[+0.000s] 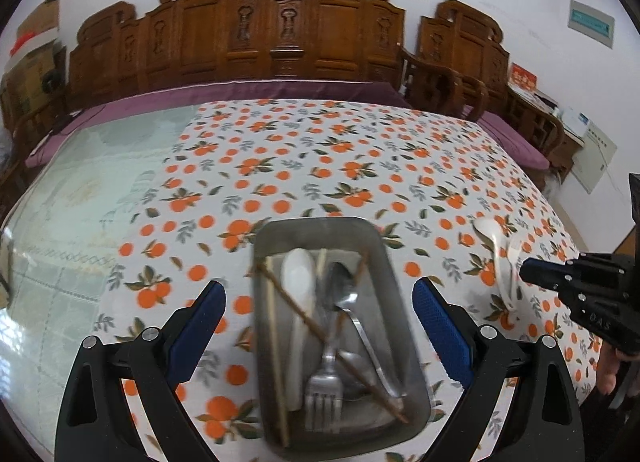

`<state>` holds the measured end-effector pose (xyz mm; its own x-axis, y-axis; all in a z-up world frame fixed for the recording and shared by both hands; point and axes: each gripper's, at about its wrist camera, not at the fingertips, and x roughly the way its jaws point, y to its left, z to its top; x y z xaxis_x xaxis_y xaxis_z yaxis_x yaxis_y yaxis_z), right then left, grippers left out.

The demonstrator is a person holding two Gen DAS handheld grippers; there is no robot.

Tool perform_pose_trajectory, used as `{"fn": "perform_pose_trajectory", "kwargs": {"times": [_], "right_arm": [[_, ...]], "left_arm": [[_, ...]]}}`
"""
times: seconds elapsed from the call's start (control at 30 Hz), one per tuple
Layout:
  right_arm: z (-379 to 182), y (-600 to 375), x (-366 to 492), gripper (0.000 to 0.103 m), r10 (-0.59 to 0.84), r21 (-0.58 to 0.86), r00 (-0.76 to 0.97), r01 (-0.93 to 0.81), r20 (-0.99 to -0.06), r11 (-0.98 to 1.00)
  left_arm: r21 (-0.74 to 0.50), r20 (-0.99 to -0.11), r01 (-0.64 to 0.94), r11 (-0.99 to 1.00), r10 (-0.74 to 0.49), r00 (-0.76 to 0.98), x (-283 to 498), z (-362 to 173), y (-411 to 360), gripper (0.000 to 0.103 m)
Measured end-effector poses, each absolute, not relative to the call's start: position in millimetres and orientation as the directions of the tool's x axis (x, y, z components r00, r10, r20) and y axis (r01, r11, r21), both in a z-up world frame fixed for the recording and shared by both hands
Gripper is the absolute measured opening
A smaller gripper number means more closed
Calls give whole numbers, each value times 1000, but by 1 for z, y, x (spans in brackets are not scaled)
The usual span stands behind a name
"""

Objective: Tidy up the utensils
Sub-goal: 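Lower the metal spoon into the tray and open the right gripper, then move the right gripper to the white plastic fork and grasp it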

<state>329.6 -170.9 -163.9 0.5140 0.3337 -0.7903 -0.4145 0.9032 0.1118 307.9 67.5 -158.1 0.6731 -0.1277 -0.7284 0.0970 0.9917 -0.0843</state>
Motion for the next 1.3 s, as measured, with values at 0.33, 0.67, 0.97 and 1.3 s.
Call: {"fn": "perform_pose_trajectory", "kwargs": {"times": [0.33,0.67,0.97,1.3], "right_arm": [[-195,-252,326,47,213,72,536,-272,-817,960],[-232,-268,353,48,173,105,522,-157,-835,982],[-252,-252,378,47,136,95,473,-109,-871,990],[-250,-250,379,27,84,-5,406,-214,-910,977]], "left_arm": [[-53,-720,183,982,-164,675,300,-162,13,91],[-66,-711,205,976,-190,677,295,-164,-5,91],[-67,-701,220,973,-203,684,291,-164,-15,91],[-36,-703,244,969,-198,683,287,-169,-29,91]]}}
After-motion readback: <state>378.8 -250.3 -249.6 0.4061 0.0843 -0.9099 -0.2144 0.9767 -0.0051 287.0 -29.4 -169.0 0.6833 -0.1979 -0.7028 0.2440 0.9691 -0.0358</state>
